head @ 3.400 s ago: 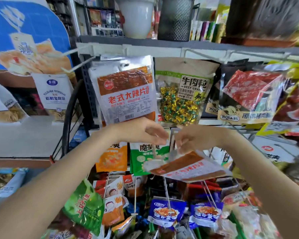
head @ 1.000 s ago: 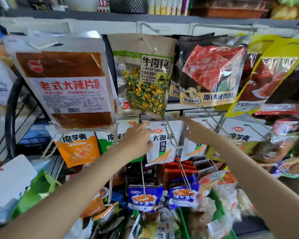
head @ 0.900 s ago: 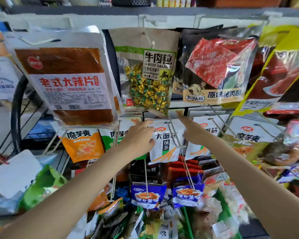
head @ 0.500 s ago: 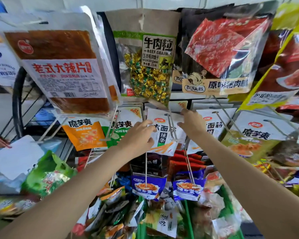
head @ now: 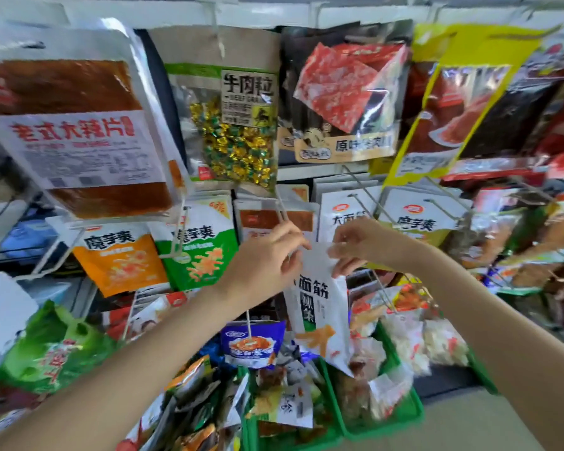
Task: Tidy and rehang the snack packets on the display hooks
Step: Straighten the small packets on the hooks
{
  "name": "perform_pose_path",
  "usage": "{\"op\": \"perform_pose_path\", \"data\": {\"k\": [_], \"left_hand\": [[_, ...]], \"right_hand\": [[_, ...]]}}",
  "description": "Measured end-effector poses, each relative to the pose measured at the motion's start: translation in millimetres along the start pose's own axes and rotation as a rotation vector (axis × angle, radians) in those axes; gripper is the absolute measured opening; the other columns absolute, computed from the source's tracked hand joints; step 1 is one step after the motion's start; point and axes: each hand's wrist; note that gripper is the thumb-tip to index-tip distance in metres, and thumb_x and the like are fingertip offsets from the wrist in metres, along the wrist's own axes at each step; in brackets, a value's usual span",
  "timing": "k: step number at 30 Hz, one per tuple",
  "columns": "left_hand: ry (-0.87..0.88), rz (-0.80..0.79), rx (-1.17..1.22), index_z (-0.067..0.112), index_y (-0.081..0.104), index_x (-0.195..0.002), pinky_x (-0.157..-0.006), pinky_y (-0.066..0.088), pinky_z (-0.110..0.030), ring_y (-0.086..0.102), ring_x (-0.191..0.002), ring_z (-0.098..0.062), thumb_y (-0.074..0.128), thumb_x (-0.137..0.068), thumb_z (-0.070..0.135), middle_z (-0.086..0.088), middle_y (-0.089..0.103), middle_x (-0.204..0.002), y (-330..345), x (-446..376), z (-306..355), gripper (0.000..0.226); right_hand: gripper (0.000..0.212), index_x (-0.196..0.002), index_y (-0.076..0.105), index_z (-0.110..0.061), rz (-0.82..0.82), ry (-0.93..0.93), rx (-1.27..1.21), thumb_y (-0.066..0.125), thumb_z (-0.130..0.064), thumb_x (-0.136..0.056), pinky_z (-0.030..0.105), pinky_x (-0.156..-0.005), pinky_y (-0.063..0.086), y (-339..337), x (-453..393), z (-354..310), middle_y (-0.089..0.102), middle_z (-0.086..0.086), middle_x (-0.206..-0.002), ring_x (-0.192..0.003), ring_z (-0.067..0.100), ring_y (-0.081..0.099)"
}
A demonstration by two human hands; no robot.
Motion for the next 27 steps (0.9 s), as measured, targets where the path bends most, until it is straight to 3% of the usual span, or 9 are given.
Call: {"op": "perform_pose_path", "data": {"k": [2,5,7,10,15,19,23,25,27], "left_hand": [[-0.008,-0.048,-0.046,0.013,0.059,-0.113,-0.050,0.046,-0.027,0.056,-0.052,-0.013,0.050,-0.084,0.017,0.001,0.054,-0.120,14,-5,16,0.030],[-0.147,-0.139,0.000,0.013,0.050,-0.127,-0.073,0.050,-0.033,0.064,-0.079,-0.020,0.052,-0.089,0.016,-0.002,0.050,-0.131,32,-20,32,0.038],[-0.235,-0.261,0.132,0.011,0.057,-0.116,-0.073,0.051,-0.025,0.068,-0.082,-0.016,0.052,-0.091,0.018,-0.005,0.066,-0.107,43,-30,36,0.027],[-0.451,-0.397,0.429,0.003,0.057,-0.112,-0.059,0.054,-0.018,0.063,-0.052,-0.002,0.055,-0.091,0.015,0.003,0.063,-0.072,62,-43,38,0.024],[-0.612,-0.349,0.554,-0.004,0.060,-0.101,-0.064,0.056,-0.020,0.062,-0.050,0.002,0.053,-0.092,0.010,-0.018,0.066,-0.083,97,-82,49,0.018],[-0.656,-0.213,0.501,-0.004,0.063,-0.095,-0.061,0.054,-0.016,0.062,-0.051,0.006,0.053,-0.092,0.009,-0.014,0.067,-0.080,116,-116,51,0.017],[-0.714,-0.107,0.452,-0.006,0.063,-0.088,-0.051,0.048,-0.006,0.059,-0.051,0.012,0.054,-0.090,0.006,-0.009,0.064,-0.071,127,-137,44,0.015],[-0.743,-0.128,0.419,-0.007,0.063,-0.092,-0.051,0.048,-0.006,0.061,-0.050,0.008,0.054,-0.090,0.006,-0.012,0.067,-0.077,132,-143,40,0.017],[-0.779,-0.148,0.425,-0.007,0.063,-0.093,-0.058,0.052,-0.009,0.067,-0.062,-0.006,0.054,-0.091,0.007,-0.018,0.068,-0.089,136,-148,35,0.017]], "right_hand": [[0.013,-0.078,0.054,-0.003,-0.035,0.018,0.089,0.055,-0.006,-0.090,0.022,-0.062,0.058,-2,16,2,0.070,0.019,-0.076,-0.066,0.015,0.071],[0.016,-0.078,0.051,-0.003,-0.039,0.061,0.134,0.058,-0.011,-0.090,0.014,-0.050,0.051,-12,34,14,0.067,0.014,-0.068,-0.057,0.009,0.069],[0.023,-0.072,0.047,-0.005,0.010,0.083,0.092,0.061,-0.013,-0.088,0.024,-0.059,0.057,-23,40,30,0.063,0.009,-0.061,-0.060,0.014,0.070],[0.030,-0.065,0.043,-0.008,0.069,0.099,0.032,0.063,-0.015,-0.087,0.049,-0.076,0.053,-41,41,59,0.063,0.009,-0.056,-0.060,0.019,0.070],[0.024,-0.068,0.049,-0.005,0.197,0.141,-0.070,0.063,-0.012,-0.086,0.051,-0.080,0.052,-71,29,102,0.065,0.009,-0.055,-0.059,0.021,0.068],[0.025,-0.066,0.052,-0.005,0.351,0.098,-0.044,0.064,-0.015,-0.085,0.043,-0.068,0.054,-100,6,116,0.064,0.001,-0.047,-0.072,0.032,0.070],[0.027,-0.062,0.052,-0.012,0.415,0.050,0.093,0.061,-0.019,-0.086,0.018,-0.051,0.047,-113,-14,119,0.066,0.003,-0.056,-0.046,0.004,0.061],[0.027,-0.062,0.052,-0.014,0.421,0.046,0.170,0.060,-0.021,-0.086,0.019,-0.044,0.042,-117,-22,120,0.069,0.007,-0.063,-0.048,0.007,0.060],[0.023,-0.066,0.056,-0.011,0.431,0.048,0.178,0.059,-0.020,-0.086,0.019,-0.040,0.040,-119,-29,123,0.070,0.011,-0.067,-0.049,0.008,0.061]]}}
Point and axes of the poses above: each hand's wrist, its own x-axis away from the middle knuckle, its own y-axis out of the palm, z = x × y
